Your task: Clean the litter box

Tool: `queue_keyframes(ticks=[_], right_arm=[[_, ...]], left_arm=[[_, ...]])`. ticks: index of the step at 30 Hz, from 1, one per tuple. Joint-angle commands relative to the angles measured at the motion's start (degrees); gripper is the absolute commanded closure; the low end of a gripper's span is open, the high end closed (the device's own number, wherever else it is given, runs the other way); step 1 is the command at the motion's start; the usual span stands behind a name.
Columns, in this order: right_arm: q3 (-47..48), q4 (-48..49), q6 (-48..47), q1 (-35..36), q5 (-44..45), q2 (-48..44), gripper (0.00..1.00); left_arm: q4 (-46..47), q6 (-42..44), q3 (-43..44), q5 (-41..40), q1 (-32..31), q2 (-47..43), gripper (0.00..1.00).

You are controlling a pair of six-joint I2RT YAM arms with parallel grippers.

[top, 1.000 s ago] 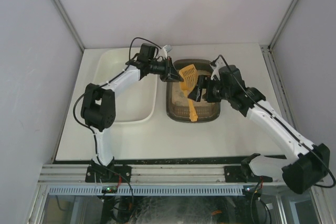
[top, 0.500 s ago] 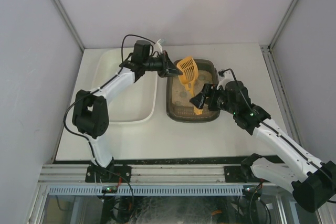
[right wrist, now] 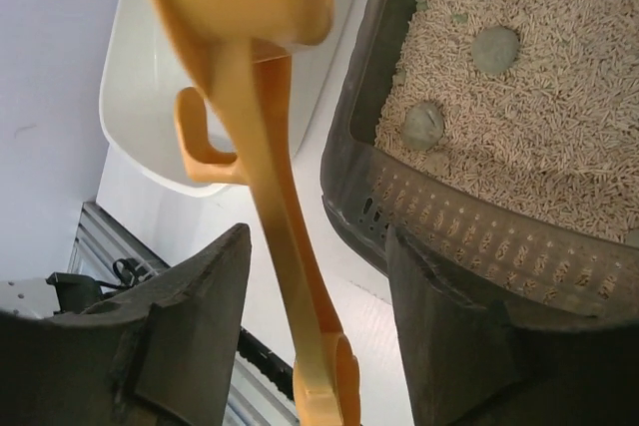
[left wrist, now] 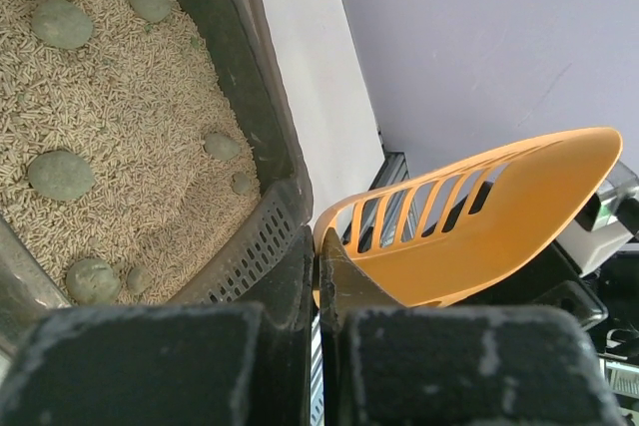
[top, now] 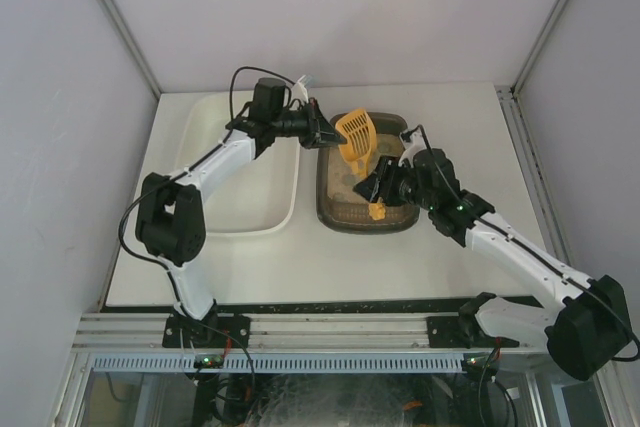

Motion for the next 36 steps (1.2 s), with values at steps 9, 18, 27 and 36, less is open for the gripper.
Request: queue_keyframes(ticks=[9,18,27,36], right_arm=[[4.9,-2.6,0.81,0.52,2.24,0.13,1.0],[27.02,-49.2,-0.93,-5.22,0.06,8.82,1.0],[30.24,-56.86,-6.31,-10.12,-13.91,21.97,1.0],[30.91,-51.09,-6.48,-8.96,-14.56,28.58,1.0]], left_arm=[[-1.16,0.84,-0.54,-2.17,0.22,-3.99,0.76],[-17.52,2.02,4.64,-26.7,1.01,-6.42,0.0],[-23.5,-8.85,2.53,-43.98,0.74,-10.17,0.0],[-21.47,-12.0,-1.61,-50.2,-0.74,-14.28,0.0]])
